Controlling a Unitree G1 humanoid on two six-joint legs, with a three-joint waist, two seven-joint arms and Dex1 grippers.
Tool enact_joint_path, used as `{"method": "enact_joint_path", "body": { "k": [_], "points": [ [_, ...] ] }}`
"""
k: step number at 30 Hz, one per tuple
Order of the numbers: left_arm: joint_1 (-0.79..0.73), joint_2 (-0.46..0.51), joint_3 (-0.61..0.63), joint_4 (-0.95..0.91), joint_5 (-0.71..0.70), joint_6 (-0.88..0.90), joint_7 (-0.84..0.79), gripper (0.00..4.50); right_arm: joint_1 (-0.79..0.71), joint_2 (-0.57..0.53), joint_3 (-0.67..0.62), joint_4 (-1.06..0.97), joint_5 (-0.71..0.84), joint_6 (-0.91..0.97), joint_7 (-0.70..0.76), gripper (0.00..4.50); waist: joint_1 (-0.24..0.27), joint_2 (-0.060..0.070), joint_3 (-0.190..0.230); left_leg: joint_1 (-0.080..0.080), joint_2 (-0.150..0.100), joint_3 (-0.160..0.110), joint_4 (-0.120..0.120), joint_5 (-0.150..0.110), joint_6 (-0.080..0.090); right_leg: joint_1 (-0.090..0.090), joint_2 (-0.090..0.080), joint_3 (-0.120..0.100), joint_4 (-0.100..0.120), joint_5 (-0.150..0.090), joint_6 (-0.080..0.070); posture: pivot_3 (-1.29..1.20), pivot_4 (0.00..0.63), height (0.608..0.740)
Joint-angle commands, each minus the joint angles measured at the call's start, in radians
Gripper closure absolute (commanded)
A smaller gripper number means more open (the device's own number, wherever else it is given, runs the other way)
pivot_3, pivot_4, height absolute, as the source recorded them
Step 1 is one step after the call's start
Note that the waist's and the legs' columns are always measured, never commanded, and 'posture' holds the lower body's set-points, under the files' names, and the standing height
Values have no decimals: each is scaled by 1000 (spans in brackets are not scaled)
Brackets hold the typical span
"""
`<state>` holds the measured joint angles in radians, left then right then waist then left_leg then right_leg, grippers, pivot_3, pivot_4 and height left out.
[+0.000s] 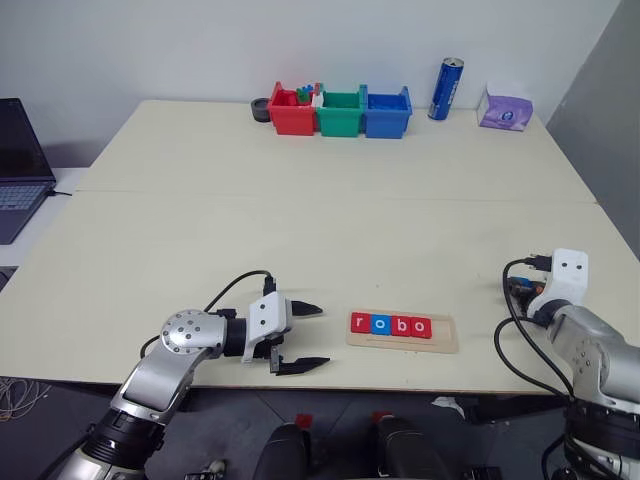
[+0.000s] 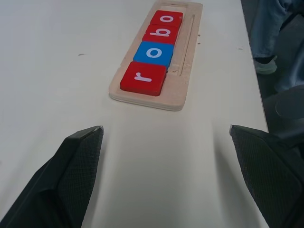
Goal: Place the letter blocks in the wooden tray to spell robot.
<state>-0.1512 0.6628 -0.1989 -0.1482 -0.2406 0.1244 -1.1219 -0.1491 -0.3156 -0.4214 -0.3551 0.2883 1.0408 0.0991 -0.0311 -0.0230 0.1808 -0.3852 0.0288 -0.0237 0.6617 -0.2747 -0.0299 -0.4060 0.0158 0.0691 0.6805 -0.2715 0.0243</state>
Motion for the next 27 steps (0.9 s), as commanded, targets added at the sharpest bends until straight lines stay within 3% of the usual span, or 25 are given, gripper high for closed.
{"method": "enact_joint_path", "body": {
  "k": [1, 8, 20, 27],
  "points": [
    [-15, 1, 9, -7, -4, -18, -5, 0, 65, 53, 26, -182, 36, 81, -24, 3037, -1, 0, 0, 0, 0, 0, 0, 0, 0, 0, 0, 0, 0, 0, 0, 0, 150, 740],
    [-37, -5, 1, 10, -4, -22, -16, 0, 193, 171, 110, -388, 25, 153, -75, 3037, -3, 1, 0, 1, 0, 0, 0, 0, 0, 0, 0, 0, 0, 0, 0, 0, 150, 740],
    [-38, -11, -4, 23, 4, -36, -25, 0, 192, 234, 104, -338, 5, 186, -111, 3037, -3, -2, -2, 1, 1, 0, 0, 0, 0, 0, 0, 0, 0, 0, 0, 0, 150, 740],
    [-29, -14, -2, 21, 10, -42, -19, 0, 150, 280, 73, -346, 2, 163, -130, 625, -4, -7, -6, 1, 0, 0, 0, 0, 0, 0, 0, 0, 0, 0, 0, 0, 150, 740]
  ]
}}
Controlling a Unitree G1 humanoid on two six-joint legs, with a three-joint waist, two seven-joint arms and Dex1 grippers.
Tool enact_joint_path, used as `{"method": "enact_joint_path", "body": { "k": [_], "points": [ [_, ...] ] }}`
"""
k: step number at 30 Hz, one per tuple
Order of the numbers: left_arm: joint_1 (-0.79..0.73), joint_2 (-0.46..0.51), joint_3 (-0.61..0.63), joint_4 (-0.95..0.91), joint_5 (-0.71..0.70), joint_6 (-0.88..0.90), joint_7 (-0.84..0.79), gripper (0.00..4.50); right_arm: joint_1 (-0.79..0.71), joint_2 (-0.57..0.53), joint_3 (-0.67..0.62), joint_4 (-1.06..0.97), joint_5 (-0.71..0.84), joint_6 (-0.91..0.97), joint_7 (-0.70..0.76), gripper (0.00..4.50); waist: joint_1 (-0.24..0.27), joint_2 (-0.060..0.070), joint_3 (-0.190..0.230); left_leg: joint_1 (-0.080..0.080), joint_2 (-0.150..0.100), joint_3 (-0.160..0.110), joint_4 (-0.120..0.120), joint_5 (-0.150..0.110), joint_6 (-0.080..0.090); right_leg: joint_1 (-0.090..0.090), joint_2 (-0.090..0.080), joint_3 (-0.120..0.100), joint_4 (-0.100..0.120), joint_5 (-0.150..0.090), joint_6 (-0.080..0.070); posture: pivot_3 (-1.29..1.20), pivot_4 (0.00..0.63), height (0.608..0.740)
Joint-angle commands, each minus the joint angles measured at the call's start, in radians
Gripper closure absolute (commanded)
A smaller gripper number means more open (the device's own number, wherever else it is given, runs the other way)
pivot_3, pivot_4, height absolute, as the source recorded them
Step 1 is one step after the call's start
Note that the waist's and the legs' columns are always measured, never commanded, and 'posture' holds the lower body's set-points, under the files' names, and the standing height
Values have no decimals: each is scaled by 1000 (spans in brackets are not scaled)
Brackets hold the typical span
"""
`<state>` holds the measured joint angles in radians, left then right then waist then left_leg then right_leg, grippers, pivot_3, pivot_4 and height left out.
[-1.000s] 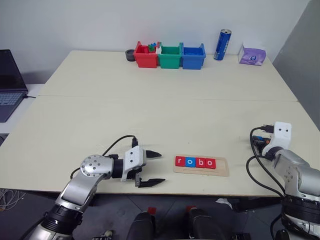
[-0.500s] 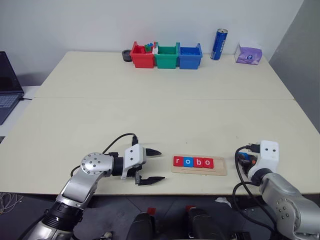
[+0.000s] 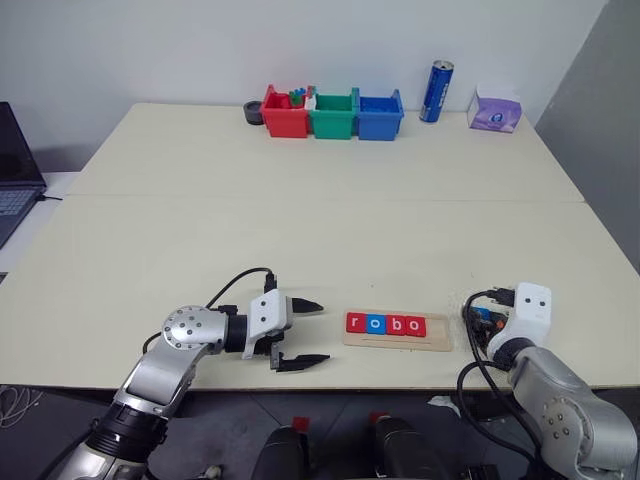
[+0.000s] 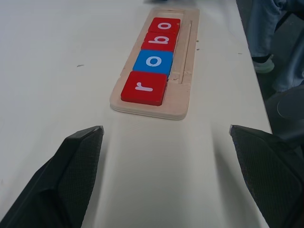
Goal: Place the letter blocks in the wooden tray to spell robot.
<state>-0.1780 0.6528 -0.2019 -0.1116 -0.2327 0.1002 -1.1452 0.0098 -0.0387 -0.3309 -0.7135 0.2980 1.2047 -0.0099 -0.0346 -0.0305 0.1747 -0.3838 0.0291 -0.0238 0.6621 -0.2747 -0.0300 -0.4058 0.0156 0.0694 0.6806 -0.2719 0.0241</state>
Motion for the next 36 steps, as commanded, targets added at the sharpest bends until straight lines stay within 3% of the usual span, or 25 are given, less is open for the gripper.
{"method": "enact_joint_path", "body": {
  "k": [1, 2, 6, 9, 13, 17, 19, 26, 35, 36],
  "points": [
    [0, -4, 1, -17, 2, -18, 6, 0, -23, 5, -16, 3, -12, -11, -25, 297, 0, 0, 0, 0, 0, 0, 0, 0, 0, 0, 0, 0, 0, 0, 0, 0, 150, 740],
    [2, -4, 2, -19, 2, -18, 7, 0, -42, -6, -10, -12, -17, -28, -26, 51, 0, 0, 0, 0, 0, 0, 0, 0, 0, 0, 0, 0, 0, 0, 0, 0, 150, 740],
    [9, -2, 5, -22, 3, -19, 9, 0, -123, -83, -6, -28, -28, -85, -8, 51, 0, 3, 2, 0, -1, 0, 0, 0, 0, -1, 0, 0, 0, 0, 0, 0, 150, 740],
    [9, -3, 5, -21, 3, -19, 10, 0, -182, -221, -2, 17, 24, -92, 119, 51, 0, 3, 2, -1, -1, 0, -1, 0, 0, -2, 0, 0, 0, 0, 0, 0, 150, 740],
    [9, -5, 2, -21, 2, -20, 9, 0, -181, -503, 30, 107, 123, -115, 418, 51, 1, 3, 2, -1, -1, 1, -1, 0, 0, -1, 0, -1, -2, 0, 0, 0, 150, 740],
    [6, -4, -2, -20, 5, -24, 3, 0, -69, -828, 127, 166, 116, -287, 747, 51, 4, 5, 4, -3, -1, 1, -1, 0, 0, -1, 0, -1, -3, -1, 0, 0, 150, 740],
    [5, -2, -3, -20, 6, -24, 0, 0, -35, -907, 162, 187, 102, -363, 823, 51, 3, 4, 4, -3, -1, 1, -1, 0, 1, -1, 0, -1, -3, -1, 0, 0, 150, 740],
    [-2, -6, -9, -32, 3, -8, 1, 0, -70, -969, 280, 373, 15, -568, 928, 51, -4, 4, 5, -1, -1, 2, 0, 0, 0, -1, 1, -1, -1, 0, 0, 0, 150, 740],
    [-16, -8, -11, -26, 4, -5, -1, 0, -156, -984, 379, 566, -68, -692, 1033, 51, 2, 4, 5, -1, -1, 2, 0, 0, 0, -1, 0, -2, -1, 0, 0, 0, 150, 740],
    [-15, -8, -10, -28, 4, -5, 0, 0, -161, -983, 384, 578, -68, -695, 1044, 413, 2, 4, 5, -1, -1, 2, 0, 0, 0, -1, 0, -2, -1, 0, 0, 0, 150, 740]
  ]
}}
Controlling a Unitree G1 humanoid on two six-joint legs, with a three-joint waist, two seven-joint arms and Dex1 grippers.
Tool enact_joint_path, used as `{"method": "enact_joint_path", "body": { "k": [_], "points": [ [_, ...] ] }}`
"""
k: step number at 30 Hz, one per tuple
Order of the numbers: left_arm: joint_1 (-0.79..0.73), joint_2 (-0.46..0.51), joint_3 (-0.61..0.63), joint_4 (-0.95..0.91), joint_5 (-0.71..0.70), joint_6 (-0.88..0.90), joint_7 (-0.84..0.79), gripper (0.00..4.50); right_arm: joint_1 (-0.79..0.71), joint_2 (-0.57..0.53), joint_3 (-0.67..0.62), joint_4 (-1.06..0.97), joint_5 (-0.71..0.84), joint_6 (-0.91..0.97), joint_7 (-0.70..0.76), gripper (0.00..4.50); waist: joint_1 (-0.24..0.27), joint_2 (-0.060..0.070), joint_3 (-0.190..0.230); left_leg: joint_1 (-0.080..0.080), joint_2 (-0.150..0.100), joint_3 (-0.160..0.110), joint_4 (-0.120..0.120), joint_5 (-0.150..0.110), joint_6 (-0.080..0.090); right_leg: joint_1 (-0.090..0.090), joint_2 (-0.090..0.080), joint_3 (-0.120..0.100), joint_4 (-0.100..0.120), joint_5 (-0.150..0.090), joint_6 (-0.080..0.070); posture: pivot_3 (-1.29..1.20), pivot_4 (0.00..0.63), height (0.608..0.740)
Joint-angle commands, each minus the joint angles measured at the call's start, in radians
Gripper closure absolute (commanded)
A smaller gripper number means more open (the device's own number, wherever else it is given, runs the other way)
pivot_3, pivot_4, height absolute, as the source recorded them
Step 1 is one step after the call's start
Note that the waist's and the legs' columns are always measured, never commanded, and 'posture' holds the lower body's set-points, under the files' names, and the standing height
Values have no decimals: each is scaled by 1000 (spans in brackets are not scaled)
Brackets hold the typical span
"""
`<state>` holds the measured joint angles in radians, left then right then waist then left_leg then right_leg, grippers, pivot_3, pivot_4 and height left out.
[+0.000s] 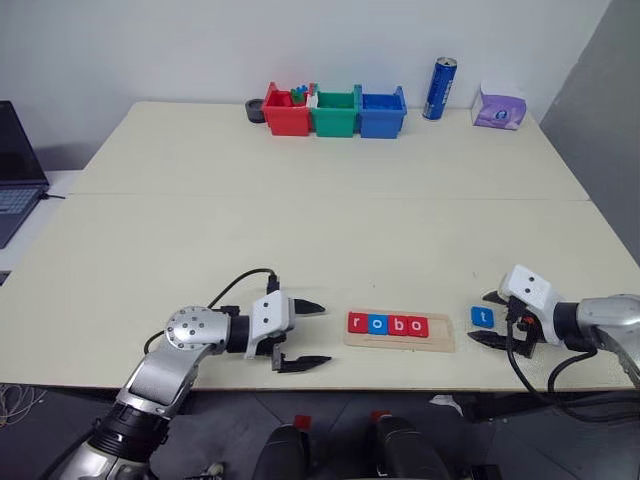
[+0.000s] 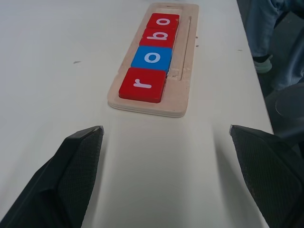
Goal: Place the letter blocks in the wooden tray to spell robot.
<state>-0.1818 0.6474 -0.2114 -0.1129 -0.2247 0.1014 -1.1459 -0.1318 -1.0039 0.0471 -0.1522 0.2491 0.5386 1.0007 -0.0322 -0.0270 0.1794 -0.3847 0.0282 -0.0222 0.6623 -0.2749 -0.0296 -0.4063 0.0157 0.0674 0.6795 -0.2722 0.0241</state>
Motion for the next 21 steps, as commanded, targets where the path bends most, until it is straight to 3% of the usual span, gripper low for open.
{"method": "enact_joint_path", "body": {
  "k": [1, 8, 15, 21],
  "points": [
    [-10, -2, 0, -28, -4, -6, 1, 0, -25, -17, 9, 26, -19, -33, 41, 652, 0, 0, 0, 0, 0, 0, 0, 0, 0, 0, 0, 0, 0, 0, 0, 0, 150, 740],
    [-5, 1, 3, -38, -5, 1, 4, 0, -49, -12, 1, 50, -8, -35, 73, 3063, 0, 0, 0, 0, 0, 0, 0, 0, 0, 0, 0, 0, 0, 0, 0, 0, 150, 740],
    [5, 8, 8, -50, -7, 8, 6, 0, -26, -64, -39, -171, 96, 30, 160, 3048, 0, 1, 1, 0, 0, -1, 0, 0, 0, 0, 0, 0, 1, 0, 0, 0, 150, 740],
    [-5, 1, 1, -54, -6, 16, 8, 0, -69, -21, 58, -231, 47, 36, 119, 3048, 1, 1, 1, 0, 0, -1, 1, 0, 0, 0, 0, -1, 1, 0, 0, 0, 150, 740]
  ]
}}
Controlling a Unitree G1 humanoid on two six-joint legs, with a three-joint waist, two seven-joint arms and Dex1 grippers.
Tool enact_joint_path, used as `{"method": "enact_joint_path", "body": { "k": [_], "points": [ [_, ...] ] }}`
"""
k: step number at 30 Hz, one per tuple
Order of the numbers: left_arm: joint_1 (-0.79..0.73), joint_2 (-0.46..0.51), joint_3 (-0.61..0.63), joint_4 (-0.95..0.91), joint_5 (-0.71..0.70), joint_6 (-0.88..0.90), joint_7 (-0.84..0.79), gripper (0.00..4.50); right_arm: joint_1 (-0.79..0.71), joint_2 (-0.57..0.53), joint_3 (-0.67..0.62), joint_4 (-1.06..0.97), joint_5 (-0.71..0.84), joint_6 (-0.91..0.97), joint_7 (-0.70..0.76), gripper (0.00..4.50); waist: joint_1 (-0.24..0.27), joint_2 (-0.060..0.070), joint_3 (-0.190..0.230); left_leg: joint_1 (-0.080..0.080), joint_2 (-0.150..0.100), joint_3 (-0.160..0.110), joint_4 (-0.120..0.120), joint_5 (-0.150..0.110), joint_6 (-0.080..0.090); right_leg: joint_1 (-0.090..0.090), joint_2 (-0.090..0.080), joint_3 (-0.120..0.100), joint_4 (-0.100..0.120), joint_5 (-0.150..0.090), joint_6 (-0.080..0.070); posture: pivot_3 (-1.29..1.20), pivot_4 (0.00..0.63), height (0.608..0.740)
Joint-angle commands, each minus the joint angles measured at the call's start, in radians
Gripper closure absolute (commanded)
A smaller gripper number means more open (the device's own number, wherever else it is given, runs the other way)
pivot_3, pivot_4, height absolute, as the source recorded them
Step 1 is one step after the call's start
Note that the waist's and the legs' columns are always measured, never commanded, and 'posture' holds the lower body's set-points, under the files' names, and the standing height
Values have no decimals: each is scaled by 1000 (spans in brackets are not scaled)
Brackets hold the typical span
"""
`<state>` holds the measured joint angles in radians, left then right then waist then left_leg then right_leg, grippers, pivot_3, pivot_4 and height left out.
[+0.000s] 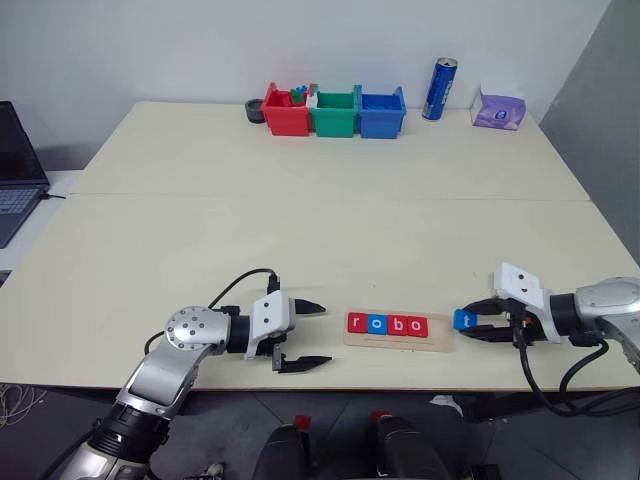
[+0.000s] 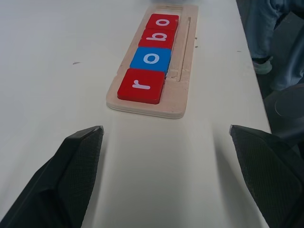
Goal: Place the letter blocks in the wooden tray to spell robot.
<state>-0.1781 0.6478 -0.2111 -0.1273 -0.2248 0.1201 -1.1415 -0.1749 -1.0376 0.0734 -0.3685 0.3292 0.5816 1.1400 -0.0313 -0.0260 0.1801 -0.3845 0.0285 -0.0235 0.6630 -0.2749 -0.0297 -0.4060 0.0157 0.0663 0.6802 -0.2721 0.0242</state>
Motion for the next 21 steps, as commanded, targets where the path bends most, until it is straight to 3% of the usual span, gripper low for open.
{"method": "enact_joint_path", "body": {
  "k": [1, 21],
  "points": [
    [-11, -1, 1, -37, -5, -3, 3, 0, -33, 12, 49, -9, -47, -15, -15, 3048, 0, 0, 0, 0, 0, 0, 0, 0, 0, 0, 0, 0, 0, 0, 0, 0, 150, 740],
    [-4, -7, -2, -39, -3, -8, 15, 0, -141, 71, 171, 66, -151, -58, 6, 3048, 1, 0, 0, 0, 0, 0, 0, 0, 0, 0, 0, 0, 0, 0, 0, 0, 150, 740]
  ]
}}
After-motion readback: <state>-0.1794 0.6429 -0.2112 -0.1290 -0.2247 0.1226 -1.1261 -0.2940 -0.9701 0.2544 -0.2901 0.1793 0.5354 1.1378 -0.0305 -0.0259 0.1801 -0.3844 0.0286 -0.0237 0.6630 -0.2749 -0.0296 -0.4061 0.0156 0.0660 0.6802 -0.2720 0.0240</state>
